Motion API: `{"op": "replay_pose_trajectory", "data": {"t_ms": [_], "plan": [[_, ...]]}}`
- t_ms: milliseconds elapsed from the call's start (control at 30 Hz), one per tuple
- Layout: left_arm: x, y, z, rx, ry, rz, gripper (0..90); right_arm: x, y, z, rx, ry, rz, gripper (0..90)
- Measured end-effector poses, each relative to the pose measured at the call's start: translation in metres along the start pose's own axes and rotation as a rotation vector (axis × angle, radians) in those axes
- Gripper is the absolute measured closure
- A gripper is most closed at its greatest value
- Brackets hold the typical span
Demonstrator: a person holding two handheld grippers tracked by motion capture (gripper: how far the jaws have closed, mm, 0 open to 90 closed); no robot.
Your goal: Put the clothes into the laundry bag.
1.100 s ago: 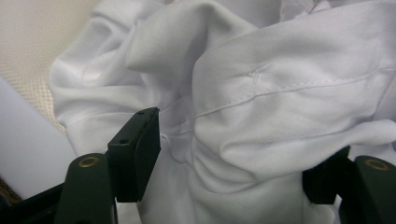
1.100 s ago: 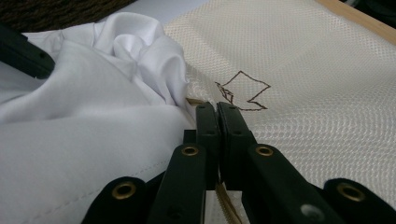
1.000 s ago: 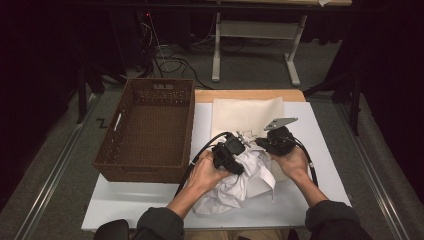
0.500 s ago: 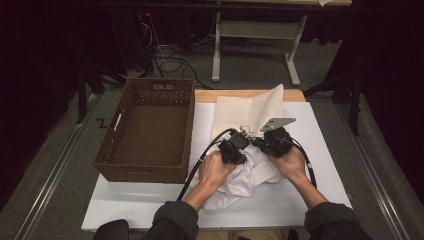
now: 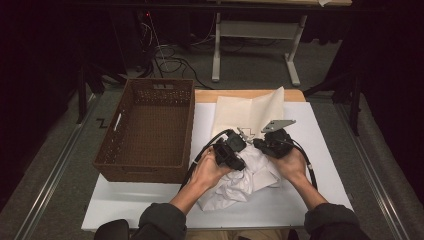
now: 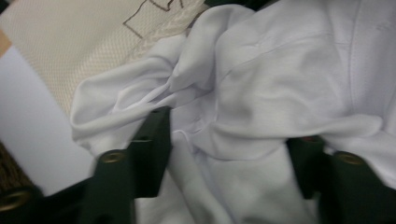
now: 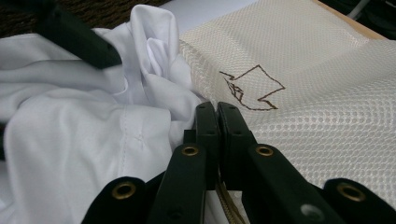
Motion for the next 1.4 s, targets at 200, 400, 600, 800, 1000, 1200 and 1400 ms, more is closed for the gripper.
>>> {"op": "replay_pose_trajectory", "data": {"t_ms": [200, 400, 600, 800, 1000, 1200, 1400], "plan": [[-0.002, 0.025, 0.009, 0.080, -0.022, -0.017, 80.9, -0.002, -0.004, -0.001, -0.012, -0.004, 0.032, 89.1], [-0.013, 0.033, -0.002, 0.052, -0.114, 0.015, 82.8, -0.007, -0.010, -0.007, -0.045, -0.011, 0.058, 89.1], [-0.012, 0.026, -0.002, -0.043, -0.091, 0.025, 49.8, -0.001, -0.005, -0.011, -0.042, -0.018, 0.015, 89.1], [-0.008, -0.001, -0.007, -0.103, -0.052, 0.028, 33.3, 0.003, 0.001, -0.010, -0.038, -0.024, 0.007, 89.0], [-0.005, -0.005, -0.020, -0.117, -0.080, -0.014, 25.1, 0.004, 0.002, -0.011, -0.033, -0.023, -0.015, 89.0], [-0.002, 0.021, -0.038, -0.083, -0.167, -0.049, 22.8, 0.006, 0.003, -0.012, -0.038, -0.027, -0.020, 89.0], [-0.002, 0.035, -0.043, 0.026, -0.194, -0.070, 45.4, 0.006, 0.006, -0.013, -0.043, -0.023, -0.025, 89.0]]}}
Point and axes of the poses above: each handheld gripper's, and its own axes: y roughly forward along the jaws, x roughly out of its underside, z roughly to its right, the point moved 1 cm from there along y, roughly forward along the jaws, and after that the axes turned 12 degrees about -y, right-handed, at the moved point
